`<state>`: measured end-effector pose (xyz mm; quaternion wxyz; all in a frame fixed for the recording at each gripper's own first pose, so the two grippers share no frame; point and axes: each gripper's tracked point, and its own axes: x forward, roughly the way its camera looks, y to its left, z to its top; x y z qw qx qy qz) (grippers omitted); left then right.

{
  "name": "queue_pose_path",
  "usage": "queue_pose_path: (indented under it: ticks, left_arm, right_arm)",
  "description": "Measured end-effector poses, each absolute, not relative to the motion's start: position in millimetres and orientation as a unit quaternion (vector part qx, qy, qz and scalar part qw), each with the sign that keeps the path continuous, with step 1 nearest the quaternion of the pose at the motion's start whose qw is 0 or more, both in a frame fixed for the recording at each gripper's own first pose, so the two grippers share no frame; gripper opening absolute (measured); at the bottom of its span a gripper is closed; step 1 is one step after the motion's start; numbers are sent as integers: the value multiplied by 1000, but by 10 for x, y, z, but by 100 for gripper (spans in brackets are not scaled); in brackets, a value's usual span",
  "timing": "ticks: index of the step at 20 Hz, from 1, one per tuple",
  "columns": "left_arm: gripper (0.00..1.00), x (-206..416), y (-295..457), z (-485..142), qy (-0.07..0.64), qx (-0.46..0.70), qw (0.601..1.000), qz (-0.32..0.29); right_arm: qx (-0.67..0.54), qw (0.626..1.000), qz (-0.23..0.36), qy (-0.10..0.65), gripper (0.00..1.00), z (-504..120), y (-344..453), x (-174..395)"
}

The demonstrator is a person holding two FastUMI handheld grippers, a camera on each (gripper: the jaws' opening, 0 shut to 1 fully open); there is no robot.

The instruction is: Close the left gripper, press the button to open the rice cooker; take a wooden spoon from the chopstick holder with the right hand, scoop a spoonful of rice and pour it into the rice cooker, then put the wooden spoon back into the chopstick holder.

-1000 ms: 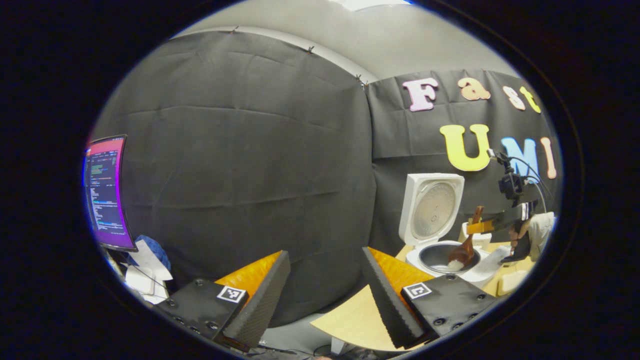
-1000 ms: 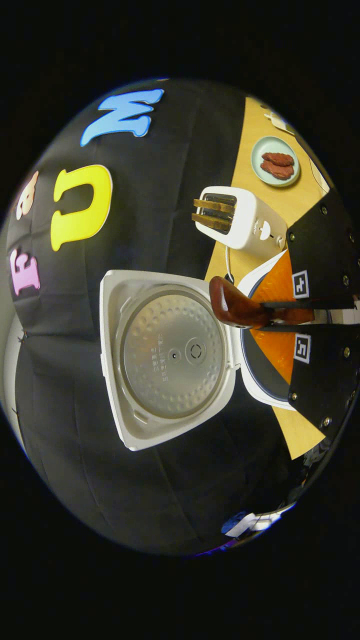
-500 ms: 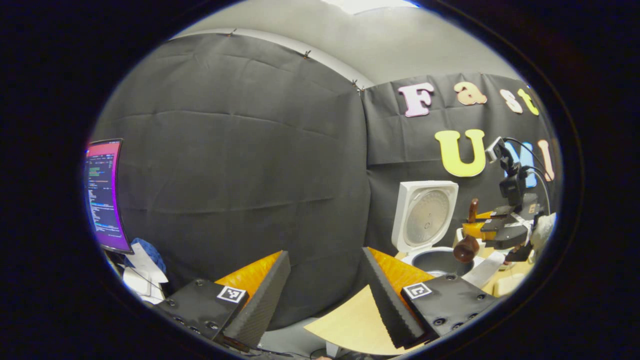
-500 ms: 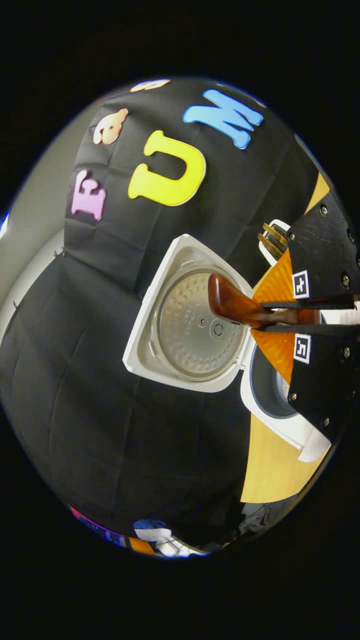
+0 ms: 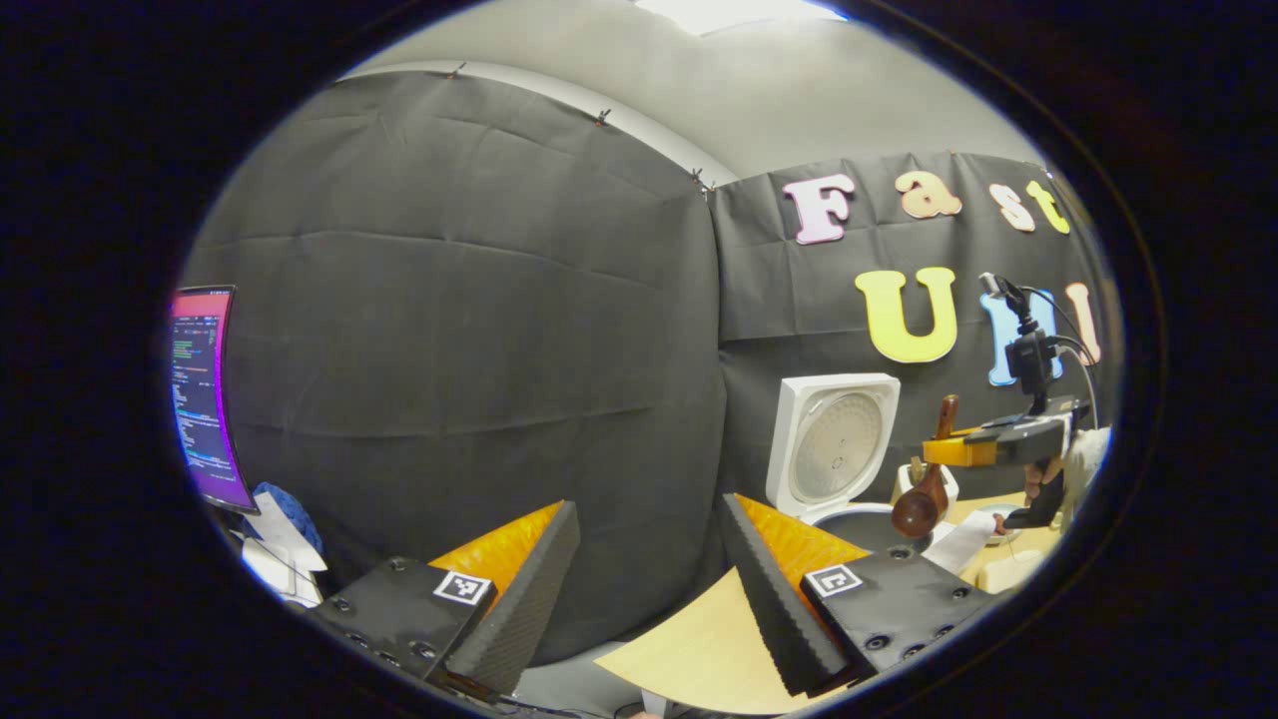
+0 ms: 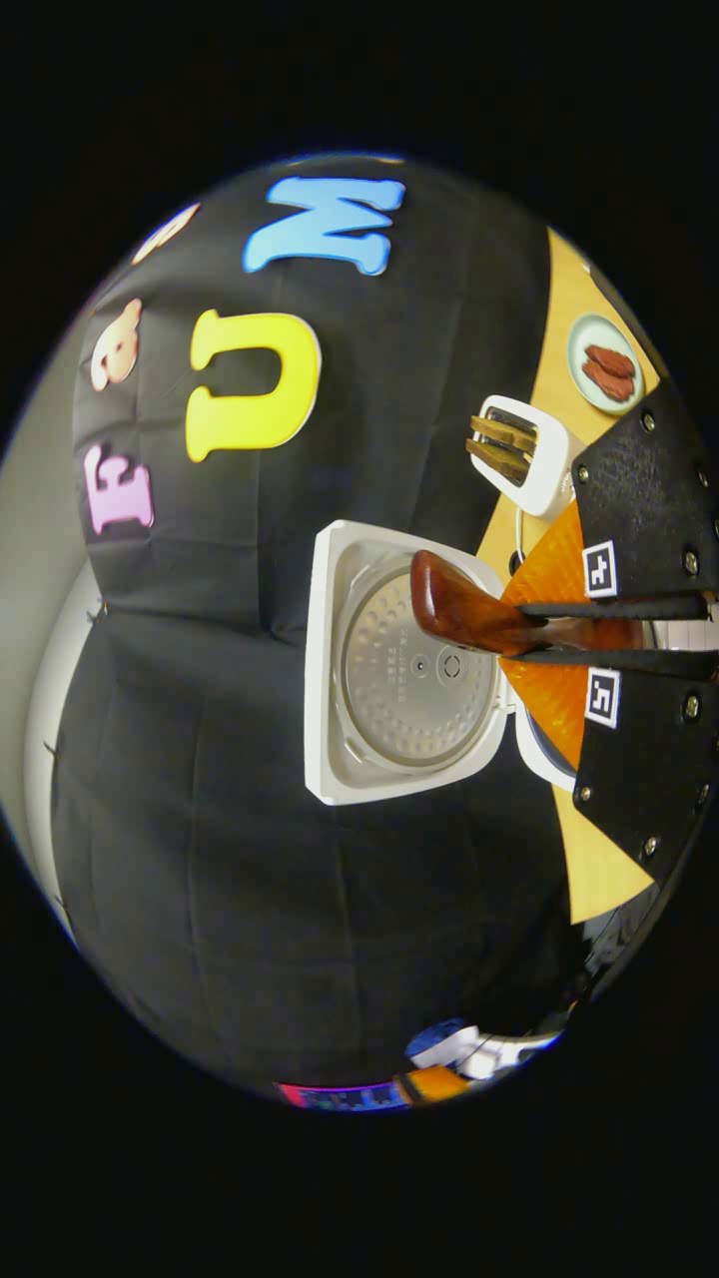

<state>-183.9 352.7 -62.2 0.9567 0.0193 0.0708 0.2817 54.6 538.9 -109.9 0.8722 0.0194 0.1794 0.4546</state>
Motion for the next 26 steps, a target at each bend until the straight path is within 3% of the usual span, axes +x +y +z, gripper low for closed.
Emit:
queue_pose_path:
  ticks: [9,26]
  left_arm:
    - [100,-1562,3099,-359,52,28,971,230]
    - [98,-738,1875,-87,11,5,994,113]
  right_arm:
    - [220,863,386,241,12,-870,4483,849]
    - [246,922,208,215,11,-900,2051,1330]
